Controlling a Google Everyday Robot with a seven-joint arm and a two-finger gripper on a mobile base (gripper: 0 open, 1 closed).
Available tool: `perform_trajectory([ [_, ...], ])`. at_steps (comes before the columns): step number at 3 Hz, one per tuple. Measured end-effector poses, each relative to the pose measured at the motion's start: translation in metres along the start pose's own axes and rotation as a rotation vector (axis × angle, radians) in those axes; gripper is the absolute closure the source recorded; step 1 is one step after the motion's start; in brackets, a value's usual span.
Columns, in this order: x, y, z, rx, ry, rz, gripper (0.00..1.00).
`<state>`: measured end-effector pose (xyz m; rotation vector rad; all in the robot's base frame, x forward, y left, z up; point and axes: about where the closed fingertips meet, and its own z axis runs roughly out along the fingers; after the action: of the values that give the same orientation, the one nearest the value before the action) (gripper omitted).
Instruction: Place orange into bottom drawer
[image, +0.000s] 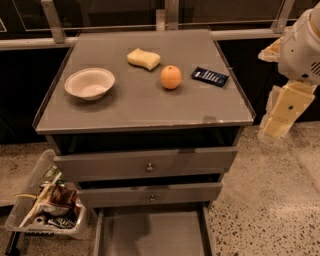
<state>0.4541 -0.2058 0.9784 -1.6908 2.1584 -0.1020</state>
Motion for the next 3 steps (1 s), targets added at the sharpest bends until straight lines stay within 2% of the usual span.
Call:
perform_trajectory([
  [1, -0.014, -0.023, 0.008, 0.021, -0.144, 0.000, 0.00],
  [2, -0.042, -0.046, 0.015, 0.022, -0.310, -0.015, 0.00],
  [3, -0.049, -0.046, 0.015, 0.015, -0.339, -0.016, 0.00],
])
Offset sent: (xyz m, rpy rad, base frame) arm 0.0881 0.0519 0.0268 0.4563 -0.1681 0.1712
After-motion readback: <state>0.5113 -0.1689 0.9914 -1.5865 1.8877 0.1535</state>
